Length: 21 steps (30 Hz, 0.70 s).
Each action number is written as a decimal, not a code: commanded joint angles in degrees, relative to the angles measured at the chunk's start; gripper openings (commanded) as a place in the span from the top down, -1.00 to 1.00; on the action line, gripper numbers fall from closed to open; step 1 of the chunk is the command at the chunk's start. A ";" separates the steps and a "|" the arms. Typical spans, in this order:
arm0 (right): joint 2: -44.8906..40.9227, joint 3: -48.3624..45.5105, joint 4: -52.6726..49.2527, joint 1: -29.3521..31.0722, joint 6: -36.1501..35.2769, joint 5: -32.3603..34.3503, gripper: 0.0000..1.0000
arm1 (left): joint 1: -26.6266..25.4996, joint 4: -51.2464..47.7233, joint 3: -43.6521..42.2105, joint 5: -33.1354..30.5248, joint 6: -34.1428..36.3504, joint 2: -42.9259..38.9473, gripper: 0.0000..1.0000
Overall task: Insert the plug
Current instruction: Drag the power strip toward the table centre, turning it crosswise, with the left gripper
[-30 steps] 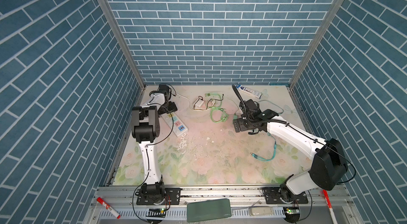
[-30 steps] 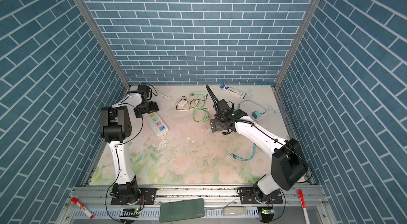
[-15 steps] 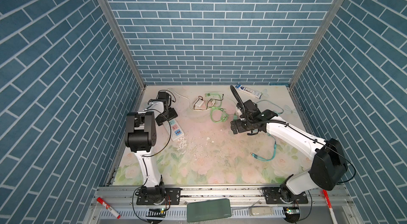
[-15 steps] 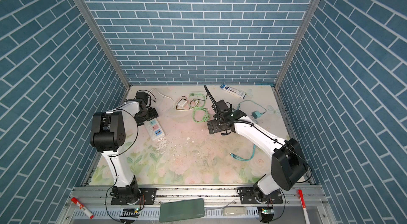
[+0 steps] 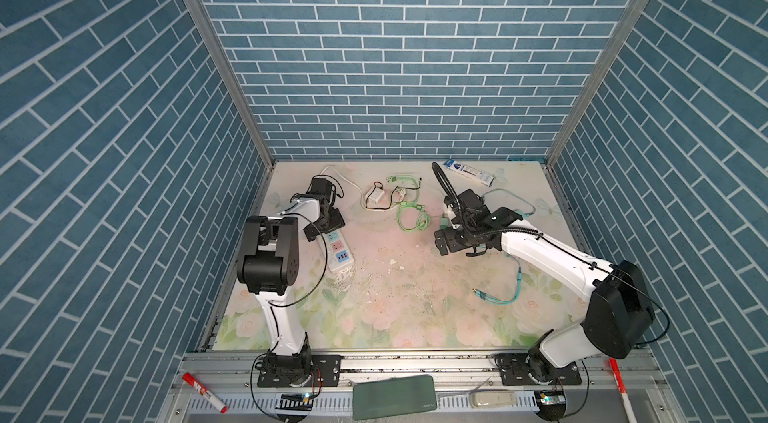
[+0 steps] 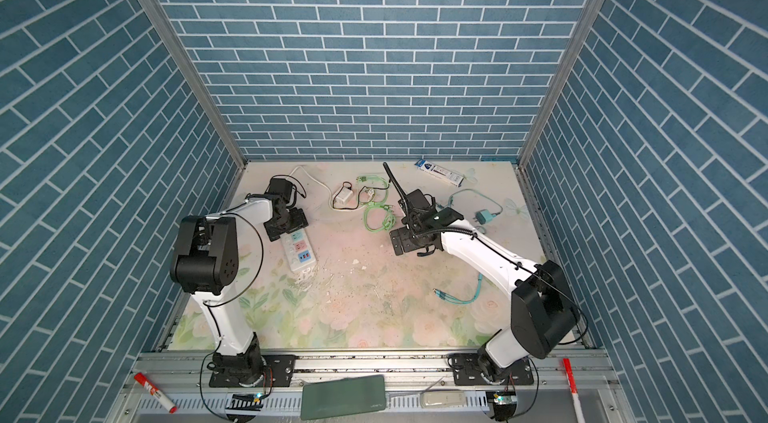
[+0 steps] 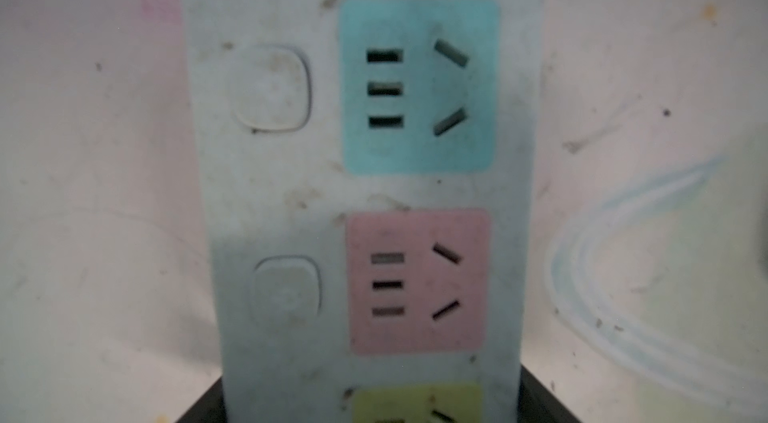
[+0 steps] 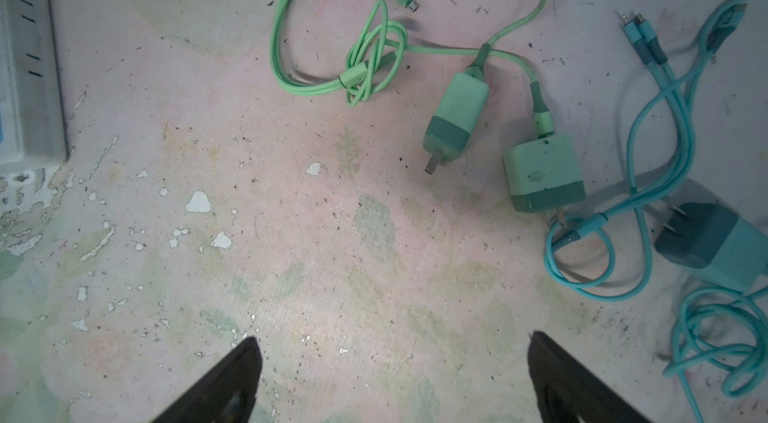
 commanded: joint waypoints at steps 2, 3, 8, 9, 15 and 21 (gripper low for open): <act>2.29 2.17 -2.64 0.32 -1.26 1.66 -0.98 | -6.56 -2.68 -4.36 4.59 -2.05 -0.92 -0.23; 2.92 2.66 -3.10 0.31 -1.26 1.90 -0.98 | -7.90 -2.38 -4.83 4.59 -2.32 -1.28 -0.23; 4.60 3.80 -4.25 0.27 -0.83 2.51 -0.98 | -10.20 1.27 -7.81 7.52 -5.72 -3.60 -0.17; 4.74 3.80 -4.35 0.22 -0.67 2.52 -0.98 | -10.42 2.97 -9.02 8.51 -6.96 -4.44 -0.18; 4.45 2.71 -3.99 0.19 0.23 1.80 -0.98 | -15.69 9.47 -13.94 8.27 -14.92 -7.72 -0.21; 4.31 1.95 -2.43 0.25 -0.03 -0.86 -0.98 | -20.83 16.57 -18.56 7.37 -23.32 -7.72 -0.28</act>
